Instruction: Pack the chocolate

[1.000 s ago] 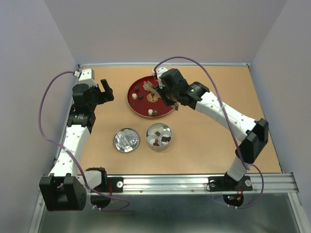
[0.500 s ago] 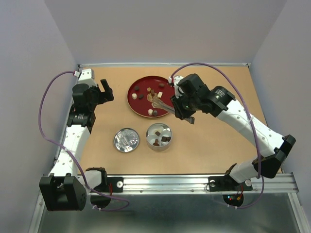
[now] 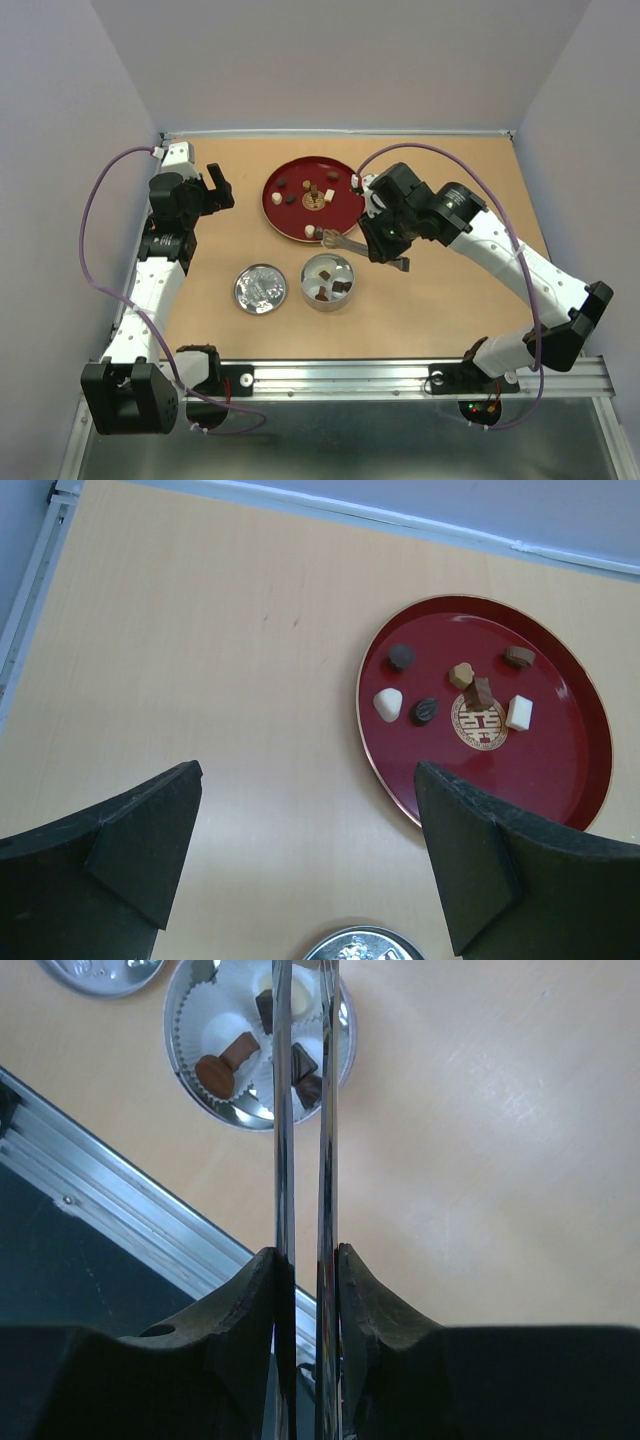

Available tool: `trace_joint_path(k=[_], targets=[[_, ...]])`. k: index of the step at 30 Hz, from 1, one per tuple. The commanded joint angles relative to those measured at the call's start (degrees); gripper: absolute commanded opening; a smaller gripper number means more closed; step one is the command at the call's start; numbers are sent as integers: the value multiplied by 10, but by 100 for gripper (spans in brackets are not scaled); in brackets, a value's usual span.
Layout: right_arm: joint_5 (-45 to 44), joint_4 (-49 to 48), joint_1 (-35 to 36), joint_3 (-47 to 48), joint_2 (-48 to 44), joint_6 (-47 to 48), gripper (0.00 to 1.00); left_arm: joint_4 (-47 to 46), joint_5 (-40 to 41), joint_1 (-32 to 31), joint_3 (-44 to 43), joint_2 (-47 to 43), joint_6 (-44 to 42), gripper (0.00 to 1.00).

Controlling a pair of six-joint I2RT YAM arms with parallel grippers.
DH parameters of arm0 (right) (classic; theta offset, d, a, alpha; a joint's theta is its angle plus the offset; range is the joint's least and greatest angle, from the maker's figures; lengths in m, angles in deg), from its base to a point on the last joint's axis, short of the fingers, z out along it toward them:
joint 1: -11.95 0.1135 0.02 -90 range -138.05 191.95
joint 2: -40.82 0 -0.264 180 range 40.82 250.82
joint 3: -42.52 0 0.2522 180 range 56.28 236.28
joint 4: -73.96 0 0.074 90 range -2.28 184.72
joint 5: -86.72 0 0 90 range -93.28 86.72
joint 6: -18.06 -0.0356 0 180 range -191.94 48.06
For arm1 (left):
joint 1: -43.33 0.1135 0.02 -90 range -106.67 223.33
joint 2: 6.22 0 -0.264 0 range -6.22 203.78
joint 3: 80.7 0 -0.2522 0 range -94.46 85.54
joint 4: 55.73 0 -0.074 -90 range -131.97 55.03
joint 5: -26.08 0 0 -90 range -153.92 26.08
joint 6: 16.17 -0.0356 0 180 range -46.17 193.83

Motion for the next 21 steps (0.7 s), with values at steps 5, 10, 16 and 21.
trace_joint_path(k=[5, 10, 16, 21], targets=[[45, -16, 21, -23, -11, -10, 31, -15, 1, 2, -8, -1, -6, 99], [45, -17, 36, -30, 1, -10, 31, -15, 1, 2, -8, -3, -6, 99], [39, -18, 38, -39, 13, -8, 31, -15, 0, 2, -9, -2, -6, 99], [33, -26, 38, -43, 21, -5, 32, -15, 0, 2, -8, -1, -6, 99]])
